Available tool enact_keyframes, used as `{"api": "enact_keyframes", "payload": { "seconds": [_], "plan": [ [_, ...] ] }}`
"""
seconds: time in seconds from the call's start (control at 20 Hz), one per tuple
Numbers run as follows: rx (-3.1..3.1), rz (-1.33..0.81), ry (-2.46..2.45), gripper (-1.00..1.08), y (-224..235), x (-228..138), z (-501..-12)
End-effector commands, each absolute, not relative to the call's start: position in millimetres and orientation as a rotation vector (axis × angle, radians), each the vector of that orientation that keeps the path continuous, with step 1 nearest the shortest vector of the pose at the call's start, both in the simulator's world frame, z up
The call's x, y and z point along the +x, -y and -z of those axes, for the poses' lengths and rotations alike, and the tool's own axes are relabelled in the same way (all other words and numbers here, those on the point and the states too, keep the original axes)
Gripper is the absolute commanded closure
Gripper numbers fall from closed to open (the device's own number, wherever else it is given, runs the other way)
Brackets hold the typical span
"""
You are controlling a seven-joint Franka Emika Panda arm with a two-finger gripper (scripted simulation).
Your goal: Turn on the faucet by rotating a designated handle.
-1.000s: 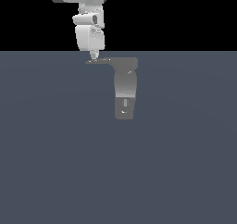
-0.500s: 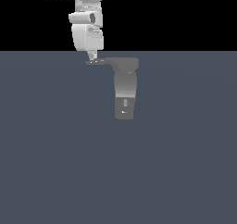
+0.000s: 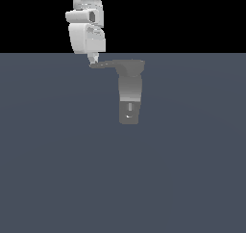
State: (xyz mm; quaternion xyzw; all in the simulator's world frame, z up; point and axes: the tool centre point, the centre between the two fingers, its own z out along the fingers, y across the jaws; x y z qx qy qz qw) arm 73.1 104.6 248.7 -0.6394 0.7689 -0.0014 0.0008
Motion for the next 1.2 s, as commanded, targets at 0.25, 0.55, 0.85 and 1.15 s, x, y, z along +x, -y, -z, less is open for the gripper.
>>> {"api": "enact_keyframes", "payload": {
  "seconds": [0.25,0.55,0.85,1.15],
  "plan": [
    [-2.008,0.003,-2.414,1.08,-102,61,-249],
    [-2.009,0.003,-2.413,1.08,-94,46,-249],
    [-2.01,0.002,-2.413,1.08,-85,31,-249],
    [-2.011,0.002,-2.412,1.08,-76,15,-249]
  ]
}}
